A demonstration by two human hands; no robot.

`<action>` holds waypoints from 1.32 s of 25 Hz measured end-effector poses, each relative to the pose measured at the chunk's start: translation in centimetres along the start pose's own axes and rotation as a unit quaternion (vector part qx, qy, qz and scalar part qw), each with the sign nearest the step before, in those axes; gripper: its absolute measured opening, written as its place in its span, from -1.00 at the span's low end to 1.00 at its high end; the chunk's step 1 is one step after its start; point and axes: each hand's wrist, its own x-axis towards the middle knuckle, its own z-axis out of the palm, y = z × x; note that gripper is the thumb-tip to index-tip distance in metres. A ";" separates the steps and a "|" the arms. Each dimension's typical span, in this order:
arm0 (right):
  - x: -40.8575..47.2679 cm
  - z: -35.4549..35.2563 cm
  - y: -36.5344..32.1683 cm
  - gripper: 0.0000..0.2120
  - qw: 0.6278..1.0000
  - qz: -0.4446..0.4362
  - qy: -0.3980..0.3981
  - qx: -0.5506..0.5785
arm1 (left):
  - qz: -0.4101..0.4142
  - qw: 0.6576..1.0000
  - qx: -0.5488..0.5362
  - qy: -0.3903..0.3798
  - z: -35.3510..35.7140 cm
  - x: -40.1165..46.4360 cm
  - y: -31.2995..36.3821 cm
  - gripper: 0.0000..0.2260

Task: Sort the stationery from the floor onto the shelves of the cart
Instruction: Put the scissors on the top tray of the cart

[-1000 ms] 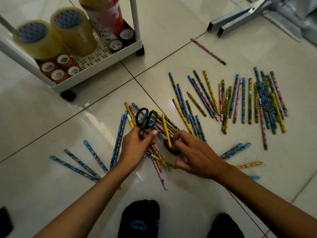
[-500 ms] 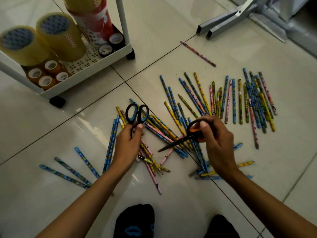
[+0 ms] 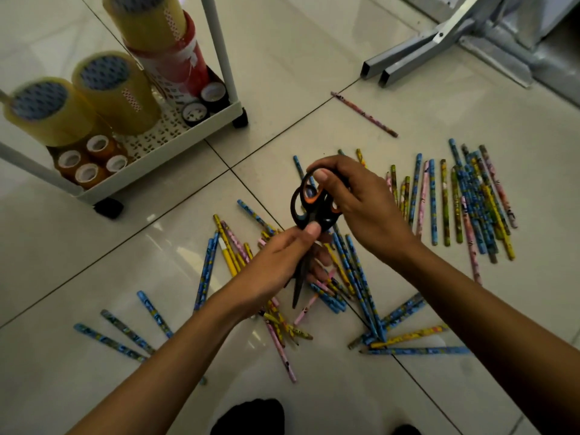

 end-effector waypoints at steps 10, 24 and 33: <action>3.9 -5.5 -12.1 -0.63 0.978 0.149 -0.061 0.133 | -0.016 0.998 -0.025 0.054 0.8 -3.7 13.7 -0.76; 9.1 -26.0 -55.0 -0.90 0.926 0.179 -0.061 0.326 | 0.026 0.992 -0.055 0.109 4.6 -28.3 54.8 -0.68; 11.2 -32.1 -71.9 -0.80 0.929 0.148 -0.081 0.329 | 0.057 0.989 0.024 0.138 4.0 -38.8 70.1 -0.65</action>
